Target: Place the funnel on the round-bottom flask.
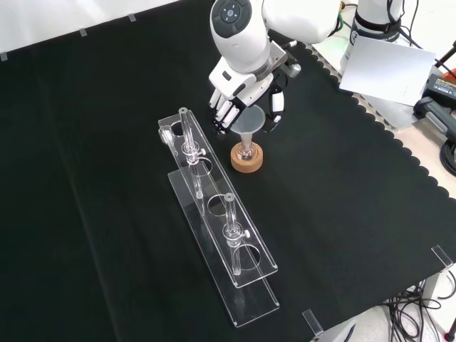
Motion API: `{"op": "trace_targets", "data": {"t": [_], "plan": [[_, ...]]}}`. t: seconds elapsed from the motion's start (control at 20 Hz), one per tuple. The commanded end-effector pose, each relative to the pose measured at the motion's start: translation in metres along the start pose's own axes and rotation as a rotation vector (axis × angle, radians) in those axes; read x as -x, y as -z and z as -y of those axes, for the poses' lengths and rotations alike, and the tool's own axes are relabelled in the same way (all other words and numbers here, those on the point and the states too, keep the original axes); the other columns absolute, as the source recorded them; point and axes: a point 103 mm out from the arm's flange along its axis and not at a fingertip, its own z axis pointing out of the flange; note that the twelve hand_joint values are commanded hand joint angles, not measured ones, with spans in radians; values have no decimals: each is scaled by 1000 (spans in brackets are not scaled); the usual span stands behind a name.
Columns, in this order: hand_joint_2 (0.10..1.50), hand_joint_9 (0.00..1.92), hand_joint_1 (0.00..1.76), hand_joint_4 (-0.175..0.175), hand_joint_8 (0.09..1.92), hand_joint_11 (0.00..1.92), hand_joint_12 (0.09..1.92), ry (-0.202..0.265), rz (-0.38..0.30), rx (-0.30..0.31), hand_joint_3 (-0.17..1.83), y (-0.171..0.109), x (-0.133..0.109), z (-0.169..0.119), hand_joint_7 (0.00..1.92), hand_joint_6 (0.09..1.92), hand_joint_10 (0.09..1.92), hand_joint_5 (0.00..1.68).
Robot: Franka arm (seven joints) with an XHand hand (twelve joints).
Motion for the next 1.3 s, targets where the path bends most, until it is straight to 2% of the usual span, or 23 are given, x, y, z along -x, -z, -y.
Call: {"op": "trace_targets", "data": {"t": [0.05,0.55,0.8,0.95,1.15,1.3], "plan": [[643,742,706,-47,757,582,1259,-6,8,-3,599,0,-1,-1,366,285,573,413],[645,721,699,-48,753,570,1261,14,-2,28,596,-2,2,1,338,263,573,403],[629,405,622,-38,718,345,1374,21,-11,76,548,2,0,6,93,105,660,293],[630,206,556,-28,569,206,1444,20,-20,105,467,6,2,10,11,87,745,205],[639,120,527,-23,466,150,1472,29,-35,144,414,10,9,18,0,87,791,168],[636,138,486,-24,512,152,1477,30,-49,179,381,13,19,25,0,87,797,170]]}}
